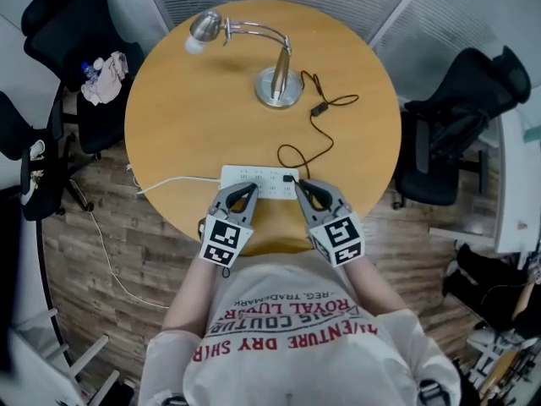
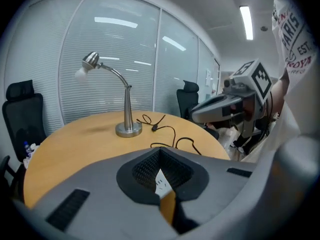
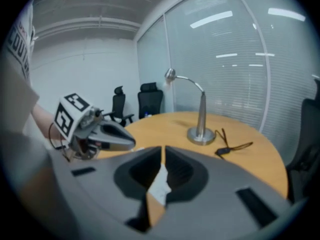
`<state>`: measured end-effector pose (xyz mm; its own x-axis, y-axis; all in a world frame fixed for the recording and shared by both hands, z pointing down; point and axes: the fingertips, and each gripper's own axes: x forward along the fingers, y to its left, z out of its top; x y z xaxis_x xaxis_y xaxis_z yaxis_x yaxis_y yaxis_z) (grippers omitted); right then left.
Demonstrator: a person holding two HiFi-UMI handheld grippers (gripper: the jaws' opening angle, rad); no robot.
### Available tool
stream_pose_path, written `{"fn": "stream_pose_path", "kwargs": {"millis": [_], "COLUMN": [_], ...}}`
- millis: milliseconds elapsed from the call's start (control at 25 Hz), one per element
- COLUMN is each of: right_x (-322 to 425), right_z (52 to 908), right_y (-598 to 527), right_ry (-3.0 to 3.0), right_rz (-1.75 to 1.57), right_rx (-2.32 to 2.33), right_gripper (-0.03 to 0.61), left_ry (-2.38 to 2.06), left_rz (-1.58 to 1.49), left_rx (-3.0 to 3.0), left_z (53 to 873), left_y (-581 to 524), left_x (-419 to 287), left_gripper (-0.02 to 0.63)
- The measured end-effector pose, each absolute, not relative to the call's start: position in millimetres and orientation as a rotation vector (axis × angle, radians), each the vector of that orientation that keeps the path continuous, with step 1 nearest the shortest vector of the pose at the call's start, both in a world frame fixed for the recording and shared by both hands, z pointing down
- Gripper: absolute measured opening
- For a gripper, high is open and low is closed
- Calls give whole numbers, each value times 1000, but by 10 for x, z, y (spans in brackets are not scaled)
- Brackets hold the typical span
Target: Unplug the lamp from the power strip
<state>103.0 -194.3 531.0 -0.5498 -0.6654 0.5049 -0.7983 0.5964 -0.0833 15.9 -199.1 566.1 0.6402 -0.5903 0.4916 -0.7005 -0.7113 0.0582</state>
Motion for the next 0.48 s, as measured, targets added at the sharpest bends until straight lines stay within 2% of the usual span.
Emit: {"fn": "stream_pose_path", "kwargs": {"millis": [280,360,480], "right_x": [974,956,976], "right_z": [5492,5598,5827], "right_y": [-2022,-2027,-2016], "right_ry": [-2360,-2314,-2219], "right_rz": [375,332,282], "right_rx": [956,867,738], "right_gripper": [35,124,144], "left_ry": [-932,-915,-902], "left_rz": [1073,1160,1220], "left_rx": [2552,2520,2461], "left_z": [6404,6546,6693], "left_y": [-2035,-2098,-2164], "left_x": [319,334,338], "left_gripper": [28,28,28]}}
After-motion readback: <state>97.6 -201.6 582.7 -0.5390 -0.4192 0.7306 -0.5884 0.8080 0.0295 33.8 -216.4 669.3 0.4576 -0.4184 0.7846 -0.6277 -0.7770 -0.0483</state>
